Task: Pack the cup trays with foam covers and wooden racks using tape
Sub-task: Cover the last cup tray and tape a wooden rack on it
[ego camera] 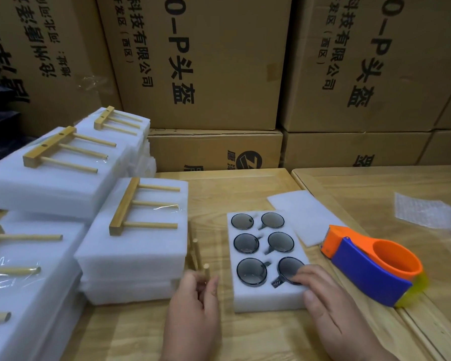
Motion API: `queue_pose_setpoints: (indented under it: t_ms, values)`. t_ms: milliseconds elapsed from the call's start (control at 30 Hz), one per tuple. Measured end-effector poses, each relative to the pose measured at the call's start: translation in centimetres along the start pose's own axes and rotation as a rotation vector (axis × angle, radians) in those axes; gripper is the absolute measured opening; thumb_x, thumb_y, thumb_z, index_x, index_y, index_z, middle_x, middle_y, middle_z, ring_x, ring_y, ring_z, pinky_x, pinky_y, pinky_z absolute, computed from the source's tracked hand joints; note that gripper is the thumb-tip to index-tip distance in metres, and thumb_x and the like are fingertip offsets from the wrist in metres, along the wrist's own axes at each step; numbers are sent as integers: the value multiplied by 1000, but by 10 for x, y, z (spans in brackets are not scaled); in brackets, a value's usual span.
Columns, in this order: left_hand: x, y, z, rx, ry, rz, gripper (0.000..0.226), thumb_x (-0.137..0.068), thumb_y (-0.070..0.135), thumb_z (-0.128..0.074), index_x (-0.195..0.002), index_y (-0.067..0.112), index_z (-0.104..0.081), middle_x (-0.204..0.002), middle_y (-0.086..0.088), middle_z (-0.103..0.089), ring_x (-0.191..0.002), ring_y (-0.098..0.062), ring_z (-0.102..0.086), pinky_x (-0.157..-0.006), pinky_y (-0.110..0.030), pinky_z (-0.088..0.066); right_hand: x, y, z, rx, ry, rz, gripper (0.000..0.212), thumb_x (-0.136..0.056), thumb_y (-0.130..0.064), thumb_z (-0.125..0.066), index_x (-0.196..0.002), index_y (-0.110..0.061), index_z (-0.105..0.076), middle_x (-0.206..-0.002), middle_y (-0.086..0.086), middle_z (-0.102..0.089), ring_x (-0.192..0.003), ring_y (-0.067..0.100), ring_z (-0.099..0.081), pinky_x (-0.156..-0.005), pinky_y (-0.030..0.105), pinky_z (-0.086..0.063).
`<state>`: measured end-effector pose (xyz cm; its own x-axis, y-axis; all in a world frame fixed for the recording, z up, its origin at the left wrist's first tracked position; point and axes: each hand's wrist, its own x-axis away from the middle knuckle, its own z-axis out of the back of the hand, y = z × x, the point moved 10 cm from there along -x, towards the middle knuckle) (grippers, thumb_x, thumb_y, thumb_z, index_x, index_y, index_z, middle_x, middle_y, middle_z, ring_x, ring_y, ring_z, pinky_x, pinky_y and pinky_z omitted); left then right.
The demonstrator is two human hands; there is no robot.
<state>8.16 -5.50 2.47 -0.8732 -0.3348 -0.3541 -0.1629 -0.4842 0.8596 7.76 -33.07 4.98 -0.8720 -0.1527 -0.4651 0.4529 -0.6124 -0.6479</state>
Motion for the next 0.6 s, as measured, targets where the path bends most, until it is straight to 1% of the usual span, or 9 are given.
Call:
queue_pose_setpoints:
  t_ms: [67,167,300,367,400,467,533,567,600]
  values:
    - [-1,-6,-4,-40,-21,36,25,-89,26,-74,-76,27,-52,-62,12,-59,-59,-7,-56,-56,-14,-42,0,-1,-1,10,-3,-3,35,-96,-44,-44,-111,-26,-70,-121,-11,-59,-112,14,-62,-87,39,-51]
    - [0,-4,-3,-6,-18,56,24,-89,28,-74,-91,39,-52,-59,10,-55,-63,-7,-58,-59,-14,-42,-1,-4,0,37,-9,10,40,-94,-51,-43,-111,-26,-69,-120,-12,-59,-111,14,-62,-87,43,-53]
    - [4,12,0,60,-26,-37,49,-88,27,-74,-106,60,-42,-56,12,-52,-55,-8,-55,-58,-25,-40,0,-7,1,43,-8,37,40,-92,-51,-48,-110,-22,-70,-116,-12,-59,-105,13,-64,-83,43,-54]
    - [10,26,6,29,2,-161,42,-86,39,-68,-110,61,-40,-60,15,-52,-52,-4,-52,-53,-28,-44,0,-11,2,35,0,64,39,-91,-48,-51,-107,-19,-71,-112,-10,-60,-100,13,-65,-79,41,-55]
    - [14,34,6,-3,-3,-229,37,-84,45,-62,-112,57,-40,-63,17,-52,-50,-2,-50,-50,-29,-46,0,-12,3,32,8,77,38,-90,-47,-52,-105,-18,-71,-110,-10,-61,-99,12,-65,-77,40,-55]
    - [21,52,4,-63,-39,-385,33,-82,45,-57,-113,45,-44,-71,19,-52,-52,4,-46,-49,-24,-47,2,-14,5,19,23,104,34,-90,-44,-54,-102,-17,-72,-106,-10,-61,-93,12,-66,-73,38,-54]
    - [32,71,-2,-114,-56,-600,28,-82,35,-60,-108,38,-50,-82,19,-54,-68,5,-52,-59,-18,-47,4,-16,6,7,29,133,31,-90,-41,-55,-99,-18,-73,-103,-12,-61,-88,12,-66,-70,36,-54]
    - [39,78,-6,-126,-71,-700,28,-82,31,-62,-108,34,-53,-91,18,-57,-79,-3,-59,-69,-19,-49,4,-16,6,2,32,143,30,-90,-41,-55,-99,-18,-73,-102,-12,-61,-88,11,-66,-69,35,-54]
    - [43,82,-11,-145,-93,-769,31,-81,29,-64,-111,30,-56,-102,13,-62,-91,-11,-63,-79,-24,-50,5,-16,6,-9,39,146,30,-90,-40,-55,-99,-18,-73,-103,-11,-62,-88,11,-66,-69,34,-54]
